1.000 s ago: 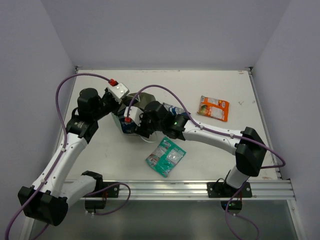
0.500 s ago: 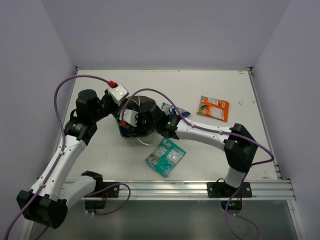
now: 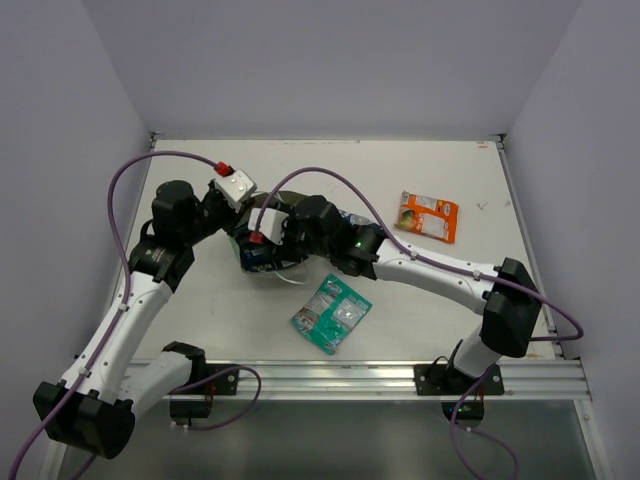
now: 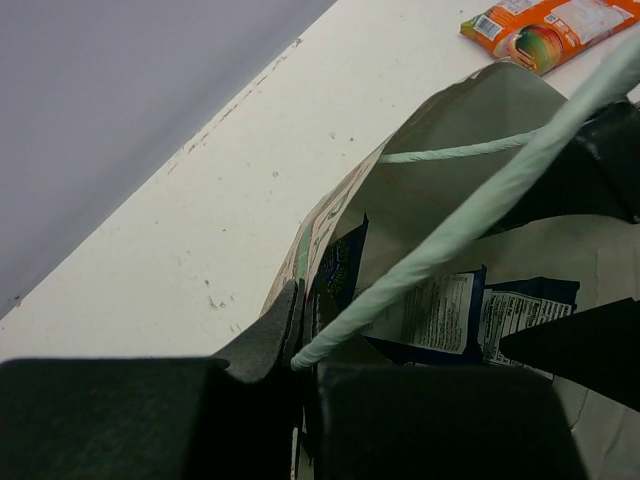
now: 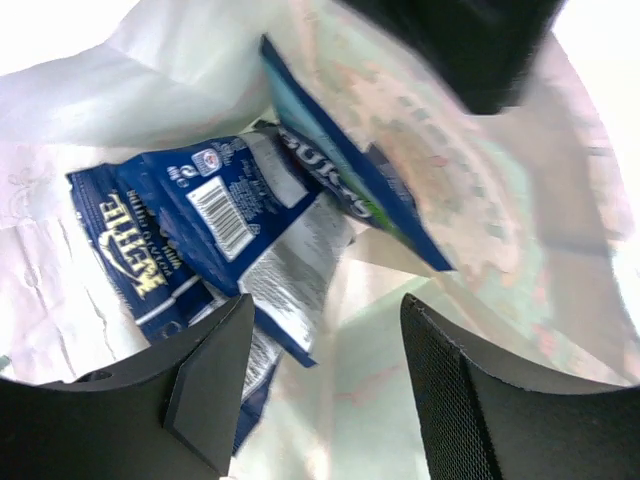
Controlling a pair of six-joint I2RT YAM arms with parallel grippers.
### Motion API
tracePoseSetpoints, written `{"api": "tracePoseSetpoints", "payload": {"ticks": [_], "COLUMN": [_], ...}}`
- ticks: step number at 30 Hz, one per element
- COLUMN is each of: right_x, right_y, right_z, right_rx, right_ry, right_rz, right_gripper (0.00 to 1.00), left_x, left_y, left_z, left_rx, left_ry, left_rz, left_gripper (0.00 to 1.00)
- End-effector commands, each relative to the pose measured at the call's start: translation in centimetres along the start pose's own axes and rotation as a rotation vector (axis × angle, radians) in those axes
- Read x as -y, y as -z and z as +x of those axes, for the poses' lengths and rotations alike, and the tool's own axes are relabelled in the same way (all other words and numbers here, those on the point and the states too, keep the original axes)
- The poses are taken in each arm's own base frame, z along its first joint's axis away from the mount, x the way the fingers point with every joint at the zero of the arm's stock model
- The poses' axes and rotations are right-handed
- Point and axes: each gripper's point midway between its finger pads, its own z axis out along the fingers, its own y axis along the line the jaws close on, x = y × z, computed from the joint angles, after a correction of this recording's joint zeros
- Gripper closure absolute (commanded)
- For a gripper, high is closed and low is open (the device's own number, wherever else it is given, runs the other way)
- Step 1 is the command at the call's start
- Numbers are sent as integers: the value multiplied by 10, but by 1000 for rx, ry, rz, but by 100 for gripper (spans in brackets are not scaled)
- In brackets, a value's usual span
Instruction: Take the snacks out of the paper bag
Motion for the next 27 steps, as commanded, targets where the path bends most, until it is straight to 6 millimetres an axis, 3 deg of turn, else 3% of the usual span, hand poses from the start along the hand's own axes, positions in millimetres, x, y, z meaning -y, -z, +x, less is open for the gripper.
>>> {"api": "tracePoseSetpoints", "payload": {"ticks": [1, 14, 20, 27], "right_x": [10, -3, -5, 0], "right_y": [7, -9, -25, -41], "right_z": [3, 49, 55, 44], "right_rx": [-9, -136, -145, -110], "right_ry": [29, 82, 75, 76], "right_rz": [50, -20, -35, -31], "right_gripper": [36, 36, 36, 39], "left_x": [-1, -2, 0, 1], "left_y": [3, 4, 4, 5], "left_z": [-9, -12, -13, -15], "left_rx": [33, 38, 42, 47], "left_ry": [5, 4, 5, 6], "left_rz": [-13, -22, -12, -9], "left_gripper": [100, 100, 100, 100]}}
